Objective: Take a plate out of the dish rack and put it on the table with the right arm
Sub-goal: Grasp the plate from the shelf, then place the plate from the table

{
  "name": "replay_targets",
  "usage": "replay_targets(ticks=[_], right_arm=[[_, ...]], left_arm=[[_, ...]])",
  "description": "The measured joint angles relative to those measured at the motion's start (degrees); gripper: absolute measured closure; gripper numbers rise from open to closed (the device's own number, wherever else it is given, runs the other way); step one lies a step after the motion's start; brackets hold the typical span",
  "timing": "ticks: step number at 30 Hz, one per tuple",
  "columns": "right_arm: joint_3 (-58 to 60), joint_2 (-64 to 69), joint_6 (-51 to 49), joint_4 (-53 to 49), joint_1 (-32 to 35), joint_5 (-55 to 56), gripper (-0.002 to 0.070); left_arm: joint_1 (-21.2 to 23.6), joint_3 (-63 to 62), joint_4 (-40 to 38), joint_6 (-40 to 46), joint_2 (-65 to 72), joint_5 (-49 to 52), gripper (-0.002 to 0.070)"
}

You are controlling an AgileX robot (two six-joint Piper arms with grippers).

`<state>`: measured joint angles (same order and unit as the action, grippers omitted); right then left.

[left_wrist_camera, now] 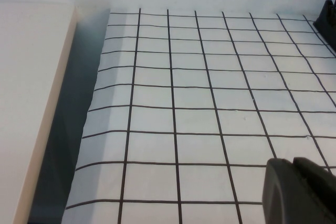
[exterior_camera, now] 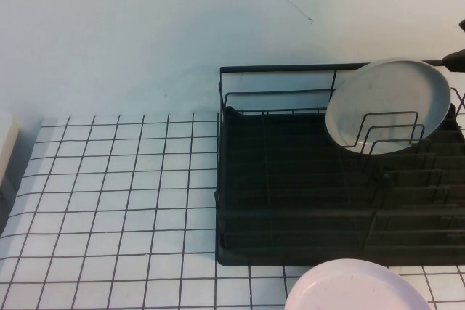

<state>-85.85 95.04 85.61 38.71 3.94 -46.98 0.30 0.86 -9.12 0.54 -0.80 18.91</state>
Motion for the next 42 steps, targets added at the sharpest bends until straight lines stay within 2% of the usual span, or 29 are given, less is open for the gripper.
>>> replay_targets(ticks=[14,18,22,27,33,36,42], right_arm=[[-8.74,17.15,0.25,4.03,0.00,2.97,0.0196],[-10.75,20.05,0.25,4.46,0.00,3.76,0.0218],[-11.42,21.32,0.37,4.68,0.00,4.80,0.0318],[-11.65,21.46,0.88,4.56,-0.03,5.64,0.0546],[-12.37,20.21,1.31,4.41,-0.03,4.02,0.0561],[-14.25,17.45,0.07,4.41,-0.03,1.61,0.0596],[-17.86,4.70,-13.28,4.49,-0.03,-7.61,0.0604]], left_arm=[[0.00,0.00,0.00,0.00,0.00,0.00,0.0678],[0.00,0.00,0.00,0.00,0.00,0.00,0.0678],[0.00,0.00,0.00,0.00,0.00,0.00,0.0678],[0.00,0.00,0.00,0.00,0.00,0.00,0.0678],[0.00,0.00,0.00,0.00,0.00,0.00,0.0678],[0.00,0.00,0.00,0.00,0.00,0.00,0.0678],[0.00,0.00,0.00,0.00,0.00,0.00,0.0678]])
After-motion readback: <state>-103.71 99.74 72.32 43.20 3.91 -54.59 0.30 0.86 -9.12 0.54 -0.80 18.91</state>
